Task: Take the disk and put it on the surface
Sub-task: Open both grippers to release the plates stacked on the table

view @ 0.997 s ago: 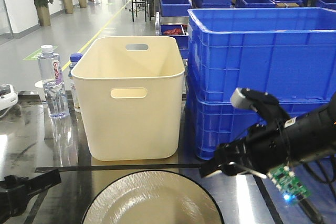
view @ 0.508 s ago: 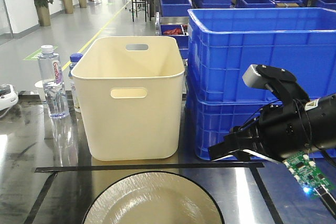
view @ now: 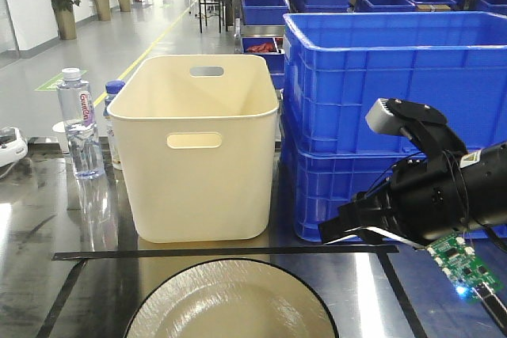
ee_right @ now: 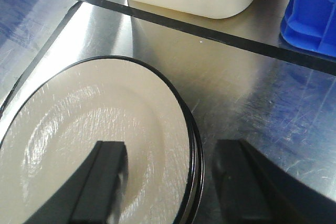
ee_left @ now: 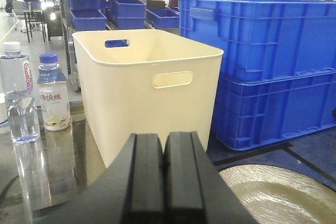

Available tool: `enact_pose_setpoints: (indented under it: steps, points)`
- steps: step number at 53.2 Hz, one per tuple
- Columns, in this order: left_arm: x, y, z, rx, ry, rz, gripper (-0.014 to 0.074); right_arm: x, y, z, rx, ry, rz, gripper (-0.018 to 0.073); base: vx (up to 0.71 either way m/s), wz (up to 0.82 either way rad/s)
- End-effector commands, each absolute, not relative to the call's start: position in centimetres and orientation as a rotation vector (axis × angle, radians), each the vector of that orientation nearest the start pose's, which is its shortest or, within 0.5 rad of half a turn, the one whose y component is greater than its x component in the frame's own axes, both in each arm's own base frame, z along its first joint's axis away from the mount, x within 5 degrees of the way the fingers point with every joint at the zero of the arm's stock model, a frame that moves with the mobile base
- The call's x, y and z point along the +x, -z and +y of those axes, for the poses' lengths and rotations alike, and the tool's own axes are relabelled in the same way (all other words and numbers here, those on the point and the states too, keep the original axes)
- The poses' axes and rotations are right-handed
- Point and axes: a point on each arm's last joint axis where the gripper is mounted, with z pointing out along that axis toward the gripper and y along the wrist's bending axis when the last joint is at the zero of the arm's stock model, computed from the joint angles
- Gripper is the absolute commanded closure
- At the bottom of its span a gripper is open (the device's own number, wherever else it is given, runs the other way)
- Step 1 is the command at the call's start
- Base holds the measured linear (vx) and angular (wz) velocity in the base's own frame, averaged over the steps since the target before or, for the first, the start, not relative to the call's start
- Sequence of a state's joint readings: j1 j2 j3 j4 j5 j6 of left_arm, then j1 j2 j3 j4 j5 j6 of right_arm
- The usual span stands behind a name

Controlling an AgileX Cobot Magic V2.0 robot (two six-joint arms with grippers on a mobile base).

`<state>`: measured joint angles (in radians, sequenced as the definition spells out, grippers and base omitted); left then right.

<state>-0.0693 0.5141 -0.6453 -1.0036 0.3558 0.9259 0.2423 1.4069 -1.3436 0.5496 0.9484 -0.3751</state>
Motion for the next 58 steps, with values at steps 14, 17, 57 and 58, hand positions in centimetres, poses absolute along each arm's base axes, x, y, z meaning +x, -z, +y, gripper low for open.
enact_pose_setpoints:
  steps: [14,17,57,58]
  points:
    - [9.7,-38.4,-3.0,0.222,0.289,1.493,0.0605,27.4,-39.7,10.7,-0.503,-0.636,2.237,0.0169,0.00,0.00]
    - [9.6,-38.2,-2.8,0.213,0.271,1.504,0.0604,27.4,-39.7,10.7,-0.503,-0.636,2.237,0.0174,0.00,0.00]
    - [5.6,-21.0,-0.3,0.014,0.083,1.494,0.0604,27.4,-39.6,10.7,-0.506,-0.637,2.244,0.0176,0.00,0.00]
    - [5.5,-21.1,-0.3,0.014,0.083,1.487,0.0604,27.4,-39.6,10.7,-0.506,-0.637,2.244,0.0176,0.00,0.00]
